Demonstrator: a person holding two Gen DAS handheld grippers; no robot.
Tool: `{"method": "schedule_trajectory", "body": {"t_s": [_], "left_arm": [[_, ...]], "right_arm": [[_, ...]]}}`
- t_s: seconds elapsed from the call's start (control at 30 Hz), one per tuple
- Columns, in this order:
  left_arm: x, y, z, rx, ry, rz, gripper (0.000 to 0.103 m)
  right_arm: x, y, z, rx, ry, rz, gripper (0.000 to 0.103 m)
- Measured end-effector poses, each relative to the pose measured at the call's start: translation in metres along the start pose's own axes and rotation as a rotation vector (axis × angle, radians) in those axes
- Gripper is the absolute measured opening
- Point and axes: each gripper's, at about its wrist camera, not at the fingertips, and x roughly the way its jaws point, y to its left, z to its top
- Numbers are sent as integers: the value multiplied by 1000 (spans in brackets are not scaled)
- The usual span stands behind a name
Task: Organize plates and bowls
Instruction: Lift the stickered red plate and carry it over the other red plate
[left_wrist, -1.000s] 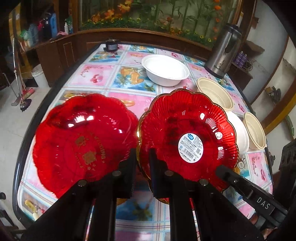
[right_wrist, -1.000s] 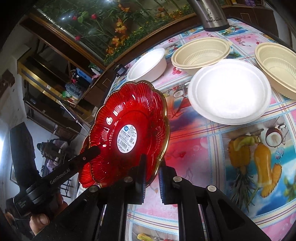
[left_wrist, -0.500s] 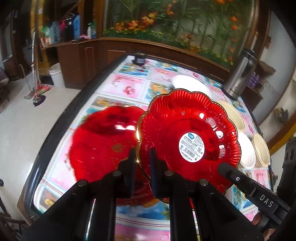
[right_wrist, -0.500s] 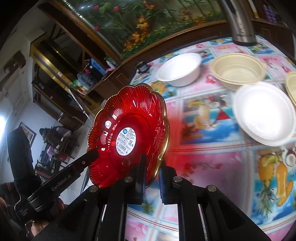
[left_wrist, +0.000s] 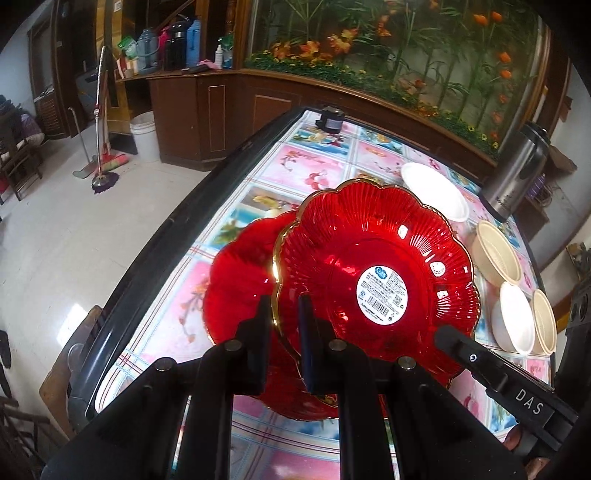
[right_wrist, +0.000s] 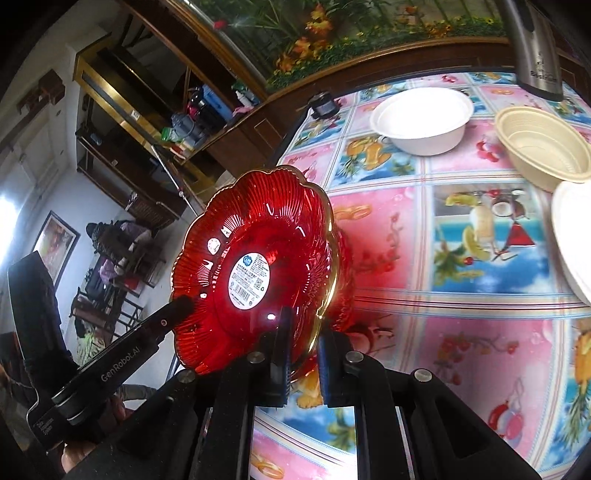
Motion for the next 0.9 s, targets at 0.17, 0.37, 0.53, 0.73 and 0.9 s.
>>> {"method": "schedule_trajectory", "body": {"t_s": [0.17,0.37,0.53,0.73,0.9], "left_arm": [[5,6,-1,-2,3,22,11],[13,12,-4,-12,23,35,11],[19,16,-4,-17,36,48,11],[28,19,-5,-20,56,58,11],[33,20,-6,-21,68,60,11]], "right_arm": [[10,3,0,-7,17,0,11],[22,5,-1,-14,40,-10,11],[30,6,-2,-18,58,-17,11],[41,6,-1,-17,79,-29,11],[46,4,-1,-18,90,-36,11]]}}
